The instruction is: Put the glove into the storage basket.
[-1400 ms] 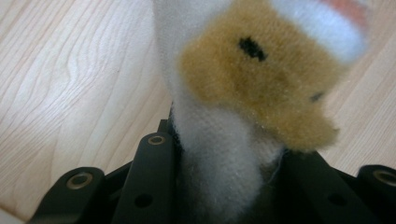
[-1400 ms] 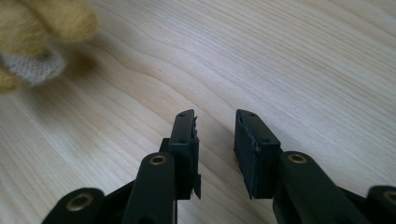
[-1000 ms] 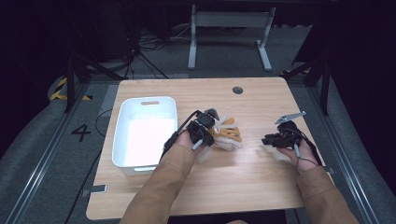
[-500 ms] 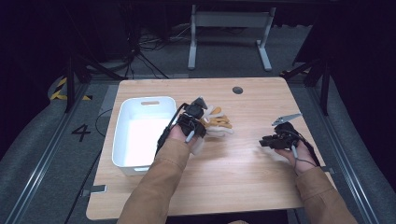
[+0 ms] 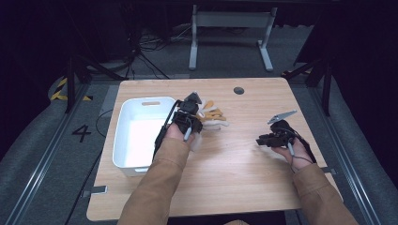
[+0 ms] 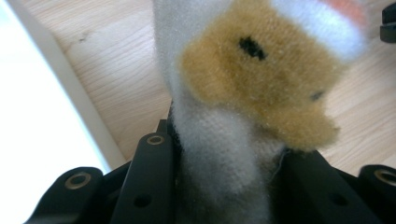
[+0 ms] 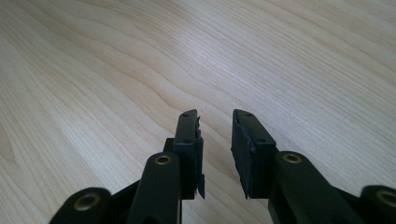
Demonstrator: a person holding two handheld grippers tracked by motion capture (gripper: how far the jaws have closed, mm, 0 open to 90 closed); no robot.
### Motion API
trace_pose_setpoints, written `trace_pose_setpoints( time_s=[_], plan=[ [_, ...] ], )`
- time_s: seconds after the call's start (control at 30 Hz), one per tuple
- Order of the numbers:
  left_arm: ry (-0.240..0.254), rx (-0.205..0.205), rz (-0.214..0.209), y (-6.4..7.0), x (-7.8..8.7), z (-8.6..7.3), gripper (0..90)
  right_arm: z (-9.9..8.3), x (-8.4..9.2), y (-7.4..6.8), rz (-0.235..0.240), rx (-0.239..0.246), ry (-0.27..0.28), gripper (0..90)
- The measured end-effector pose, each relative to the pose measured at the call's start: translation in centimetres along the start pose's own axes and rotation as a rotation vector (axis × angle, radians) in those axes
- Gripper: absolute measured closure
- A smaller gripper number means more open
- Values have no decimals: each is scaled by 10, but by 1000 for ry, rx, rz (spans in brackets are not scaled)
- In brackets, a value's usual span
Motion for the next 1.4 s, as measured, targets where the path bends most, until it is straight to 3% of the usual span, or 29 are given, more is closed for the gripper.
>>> trace_pose_setpoints(
  time_s=[0.07,0.37,0.53,0.7,1.03,1.2,1.4],
  plan=[
    [18,35,6,-1,3,2,708,2,-1,0,5,2,2,719],
    [62,126,47,-9,25,5,707,2,0,2,7,-10,2,717],
    [93,172,50,-15,38,3,707,1,1,3,9,-21,2,715],
    [99,189,92,-22,45,2,706,1,0,3,10,-20,1,712],
    [141,270,86,-39,57,0,705,0,-2,5,6,-24,-10,710],
    [146,271,92,-44,60,0,701,0,-2,5,13,-28,-6,706],
    [151,310,87,-52,60,-4,701,-1,-3,3,16,-21,-13,707]
  ],
)
Point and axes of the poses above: each handheld gripper's, and its own axes: x roughly backward along the jaws, z roughly out of its top, y roughly to its right, the point moved 9 cm from there along -x, roughly forward along the jaws, and after that the axes turned 15 degrees about -z, right-handed, at the moved point
